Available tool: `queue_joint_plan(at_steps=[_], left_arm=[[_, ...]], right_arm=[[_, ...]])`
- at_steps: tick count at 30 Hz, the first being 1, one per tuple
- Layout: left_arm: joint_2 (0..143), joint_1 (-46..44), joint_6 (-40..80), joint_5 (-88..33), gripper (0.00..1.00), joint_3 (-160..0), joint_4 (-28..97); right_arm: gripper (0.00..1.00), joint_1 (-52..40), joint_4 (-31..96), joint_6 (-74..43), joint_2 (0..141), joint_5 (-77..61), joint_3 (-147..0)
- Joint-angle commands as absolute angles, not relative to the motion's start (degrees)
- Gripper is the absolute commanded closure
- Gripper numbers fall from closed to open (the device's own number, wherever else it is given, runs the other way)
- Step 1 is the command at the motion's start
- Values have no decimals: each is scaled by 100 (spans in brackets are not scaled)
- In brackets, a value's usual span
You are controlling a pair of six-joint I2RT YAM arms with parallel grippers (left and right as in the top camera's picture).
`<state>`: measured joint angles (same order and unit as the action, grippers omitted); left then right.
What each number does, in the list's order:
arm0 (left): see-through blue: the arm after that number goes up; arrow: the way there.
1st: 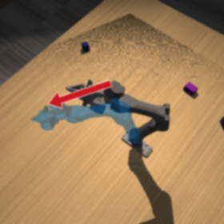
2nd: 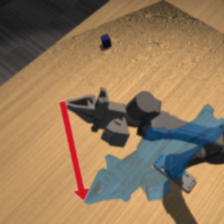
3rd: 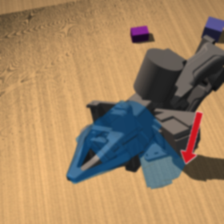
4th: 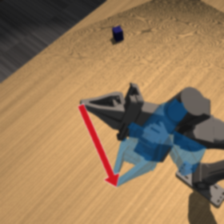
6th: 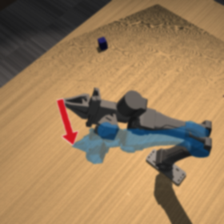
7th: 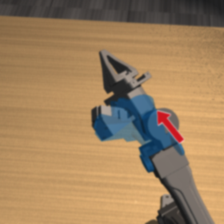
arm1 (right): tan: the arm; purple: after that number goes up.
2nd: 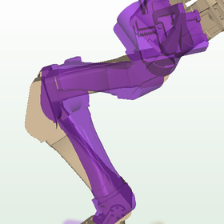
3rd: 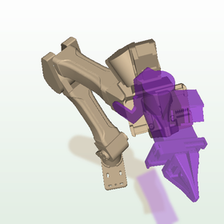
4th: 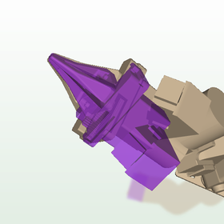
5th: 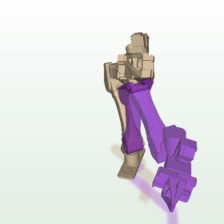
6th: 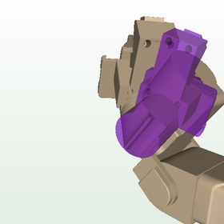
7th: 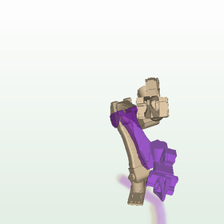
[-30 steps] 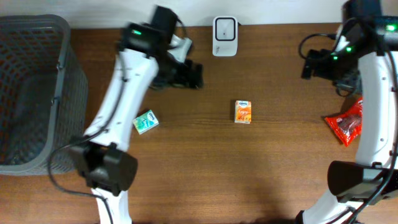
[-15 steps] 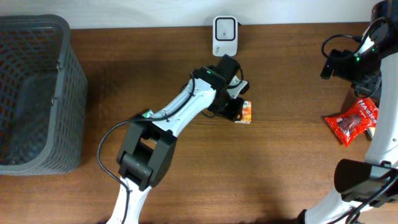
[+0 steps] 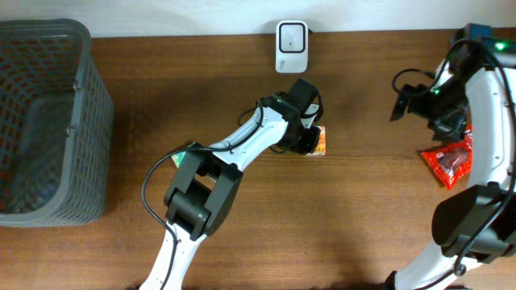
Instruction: Scan the item barcode
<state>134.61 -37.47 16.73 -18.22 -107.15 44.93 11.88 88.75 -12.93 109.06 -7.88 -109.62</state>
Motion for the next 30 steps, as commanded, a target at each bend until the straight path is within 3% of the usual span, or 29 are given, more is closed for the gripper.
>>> queue_joint_plan(at_steps=[1,9,13,30], left_arm=[[13865,-3697,2036,-762,90,-10608,4637],[13872,-3697,2447,-143,97,-10608,5054],[13863,-3695,2438,-169,90,-10613,5194],[13863,-3033,2438,-709,91,-10643,5492]], right_arm=[[0,858,8538,-1227,10947,-1122,-10624],[1,329,7367,-1553,10949,-1140,-9703],[1,333,7089,-1638,10956,-1149,-9413],[1,327,6910,-1658,11026,-1297,-9214]])
